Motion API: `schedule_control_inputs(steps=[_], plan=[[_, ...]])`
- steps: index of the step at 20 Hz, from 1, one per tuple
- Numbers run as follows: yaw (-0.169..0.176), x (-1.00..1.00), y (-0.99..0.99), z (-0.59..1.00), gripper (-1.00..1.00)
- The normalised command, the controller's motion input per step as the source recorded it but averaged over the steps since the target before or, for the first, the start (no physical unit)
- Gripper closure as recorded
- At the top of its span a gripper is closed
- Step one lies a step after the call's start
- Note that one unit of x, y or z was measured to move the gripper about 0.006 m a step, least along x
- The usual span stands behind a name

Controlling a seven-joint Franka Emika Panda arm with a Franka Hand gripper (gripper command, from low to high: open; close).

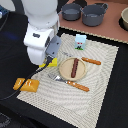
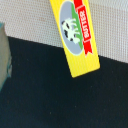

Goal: Interact with the objects in diverse but meaningful ways.

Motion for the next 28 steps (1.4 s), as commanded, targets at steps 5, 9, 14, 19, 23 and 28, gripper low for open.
schedule_control_inputs(steps=[5, 9, 14, 19, 23, 28], plan=[[0.101, -0.01, 0.1, -0.24, -1.0], [0.075, -0.08, -0.02, -0.2, -1.0], [0.064, -0.01, -0.09, -0.18, -1.0], [0.045, -0.01, -0.05, -0.19, -1.0], [0.032, -0.04, -0.09, -0.22, -1.0], [0.031, -0.09, -0.12, -0.3, -1.0]])
